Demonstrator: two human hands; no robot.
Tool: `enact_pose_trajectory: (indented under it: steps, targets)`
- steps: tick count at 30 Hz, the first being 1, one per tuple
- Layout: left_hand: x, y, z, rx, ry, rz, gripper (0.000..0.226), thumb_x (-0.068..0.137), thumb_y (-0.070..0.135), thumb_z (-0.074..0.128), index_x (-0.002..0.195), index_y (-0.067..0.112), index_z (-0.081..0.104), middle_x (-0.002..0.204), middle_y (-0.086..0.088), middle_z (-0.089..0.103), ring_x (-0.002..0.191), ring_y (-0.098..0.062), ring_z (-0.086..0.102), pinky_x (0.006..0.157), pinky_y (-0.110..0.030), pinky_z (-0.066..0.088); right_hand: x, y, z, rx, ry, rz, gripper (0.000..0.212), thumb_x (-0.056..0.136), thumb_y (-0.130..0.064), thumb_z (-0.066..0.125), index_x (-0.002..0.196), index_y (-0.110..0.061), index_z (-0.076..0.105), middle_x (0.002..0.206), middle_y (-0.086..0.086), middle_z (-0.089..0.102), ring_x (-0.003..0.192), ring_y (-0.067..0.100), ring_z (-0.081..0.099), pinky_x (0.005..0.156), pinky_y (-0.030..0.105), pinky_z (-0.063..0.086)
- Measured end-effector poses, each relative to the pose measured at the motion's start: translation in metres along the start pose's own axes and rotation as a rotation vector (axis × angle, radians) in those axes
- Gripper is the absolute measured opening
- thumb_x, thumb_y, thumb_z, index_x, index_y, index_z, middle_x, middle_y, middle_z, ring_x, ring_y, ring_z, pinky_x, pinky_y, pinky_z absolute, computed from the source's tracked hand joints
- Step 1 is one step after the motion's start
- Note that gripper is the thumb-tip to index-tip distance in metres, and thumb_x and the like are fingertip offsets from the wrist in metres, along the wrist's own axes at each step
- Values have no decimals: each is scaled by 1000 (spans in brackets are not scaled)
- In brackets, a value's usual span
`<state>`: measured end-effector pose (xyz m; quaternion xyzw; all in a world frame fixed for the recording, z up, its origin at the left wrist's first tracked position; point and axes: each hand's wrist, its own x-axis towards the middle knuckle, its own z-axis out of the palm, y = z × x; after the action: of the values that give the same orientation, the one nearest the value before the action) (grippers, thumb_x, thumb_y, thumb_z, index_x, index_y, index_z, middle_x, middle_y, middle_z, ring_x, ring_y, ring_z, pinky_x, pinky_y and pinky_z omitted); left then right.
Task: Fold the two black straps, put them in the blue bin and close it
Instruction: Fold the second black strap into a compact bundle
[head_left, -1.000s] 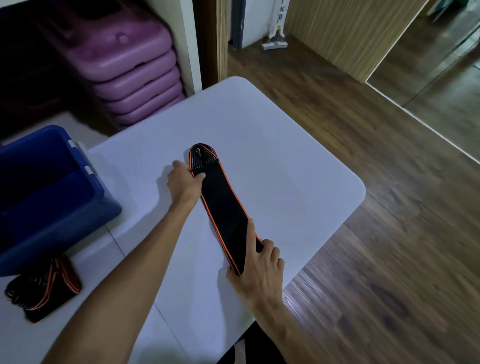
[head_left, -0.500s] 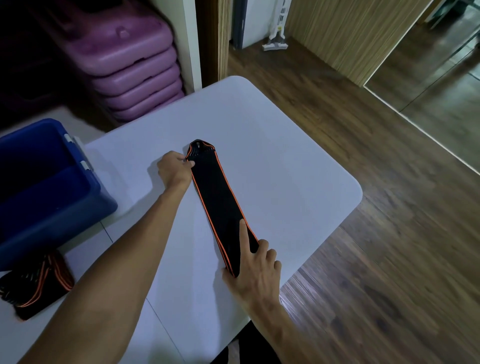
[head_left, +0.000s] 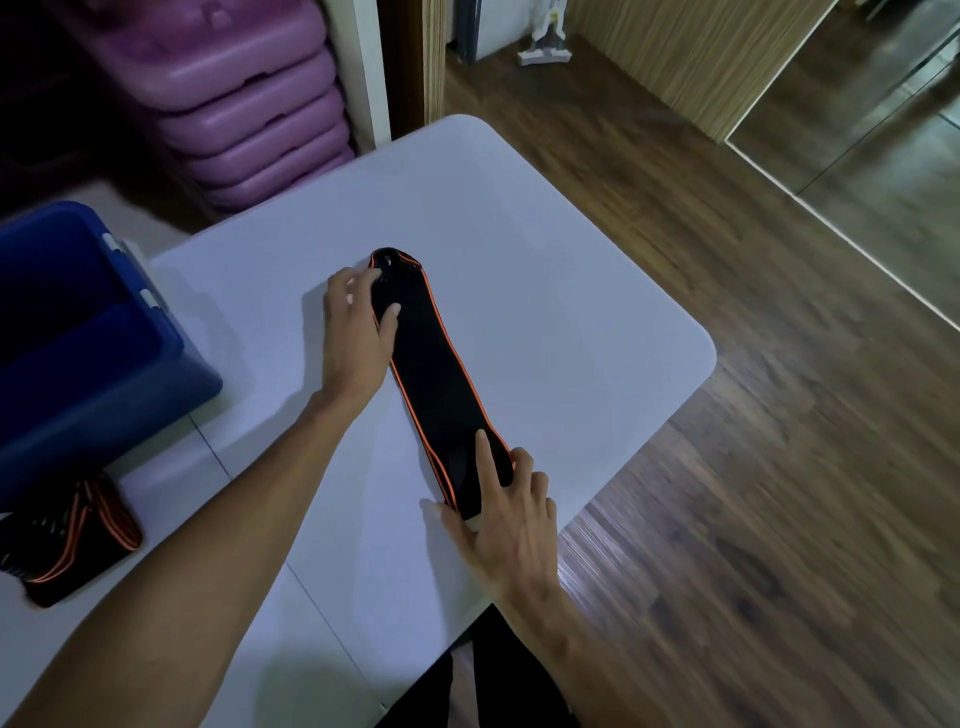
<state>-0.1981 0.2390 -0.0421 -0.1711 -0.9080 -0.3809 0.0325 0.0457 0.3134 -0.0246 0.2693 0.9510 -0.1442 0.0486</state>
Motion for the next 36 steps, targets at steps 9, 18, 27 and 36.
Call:
enact_pose_trajectory:
  steps: [9, 18, 27, 36]
  targets:
    - [-11, -19, 27, 323, -307, 190, 57, 100, 35, 40, 147, 5, 27, 158, -21, 14, 147, -34, 9, 119, -44, 18, -7, 2, 3, 35, -38, -14, 85, 84, -70, 49, 146, -13, 37, 113, 13, 51, 89, 29, 48, 74, 38, 50]
    - [-79, 5, -4, 134, -153, 184, 38, 97, 30, 50, 131, 12, 52, 139, -14, 41, 129, -29, 37, 104, -40, 38, -7, -4, 4, -10, -67, 2, 86, 82, -63, 59, 145, -10, 38, 121, 17, 49, 92, 32, 49, 71, 39, 50]
    - [7, 6, 10, -189, -69, -486, 38, 80, 10, 70, 112, 6, 50, 94, -12, 64, 90, -28, 63, 83, -39, 51, -4, -16, -1, 17, -63, 46, 95, 76, -50, 67, 153, -15, 23, 104, 14, 49, 90, 30, 50, 69, 40, 51]
    - [18, -1, 14, -131, -41, -397, 29, 82, 1, 65, 99, 13, 45, 94, -12, 59, 79, -20, 57, 74, -30, 49, -12, -3, 14, -60, -15, -31, 89, 79, -60, 61, 150, -15, 31, 137, 17, 43, 97, 32, 51, 68, 41, 50]
